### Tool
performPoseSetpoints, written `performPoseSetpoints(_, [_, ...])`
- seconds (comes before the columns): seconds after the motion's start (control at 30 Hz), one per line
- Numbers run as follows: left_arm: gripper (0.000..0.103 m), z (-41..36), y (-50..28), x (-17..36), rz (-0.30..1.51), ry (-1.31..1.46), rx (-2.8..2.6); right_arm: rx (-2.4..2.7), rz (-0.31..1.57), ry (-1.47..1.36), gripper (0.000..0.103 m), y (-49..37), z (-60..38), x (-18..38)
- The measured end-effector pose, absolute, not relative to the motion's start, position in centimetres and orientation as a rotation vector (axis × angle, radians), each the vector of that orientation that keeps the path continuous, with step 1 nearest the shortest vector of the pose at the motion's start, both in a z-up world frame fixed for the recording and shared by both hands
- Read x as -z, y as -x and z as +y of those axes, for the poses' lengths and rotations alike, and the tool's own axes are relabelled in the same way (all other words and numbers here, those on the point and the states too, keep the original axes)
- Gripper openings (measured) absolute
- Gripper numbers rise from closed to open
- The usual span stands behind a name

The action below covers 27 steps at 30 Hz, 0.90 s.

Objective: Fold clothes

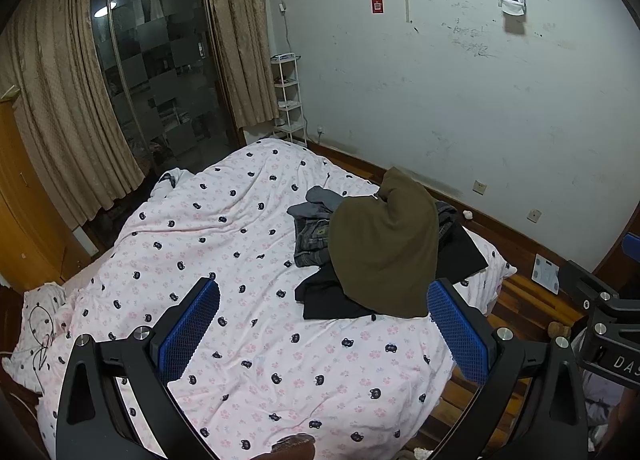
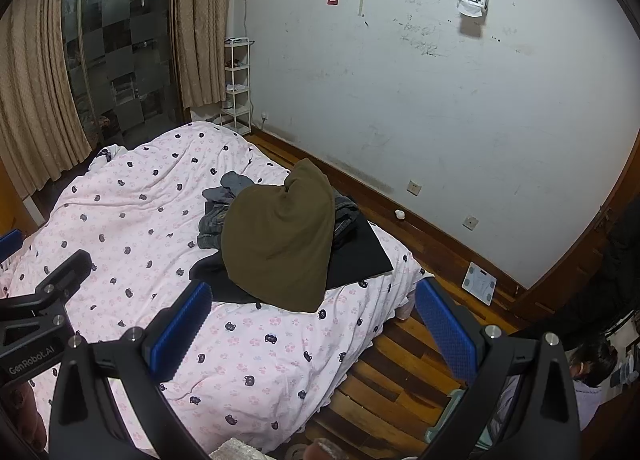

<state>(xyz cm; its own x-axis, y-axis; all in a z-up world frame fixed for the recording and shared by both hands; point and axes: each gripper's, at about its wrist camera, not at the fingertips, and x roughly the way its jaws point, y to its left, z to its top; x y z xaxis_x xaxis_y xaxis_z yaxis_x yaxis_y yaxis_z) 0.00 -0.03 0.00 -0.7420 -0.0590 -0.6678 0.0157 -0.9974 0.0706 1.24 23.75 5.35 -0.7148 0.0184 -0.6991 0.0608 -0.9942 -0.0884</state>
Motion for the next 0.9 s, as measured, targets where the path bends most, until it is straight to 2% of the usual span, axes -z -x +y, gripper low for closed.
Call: performPoseSetpoints(0.9, [0.103, -0.49, -0.56, -0.37, -0.073, -1.118, 2.889, 2.878, 0.163, -1.174, 0.103, -1.7, 23.54, -5.4])
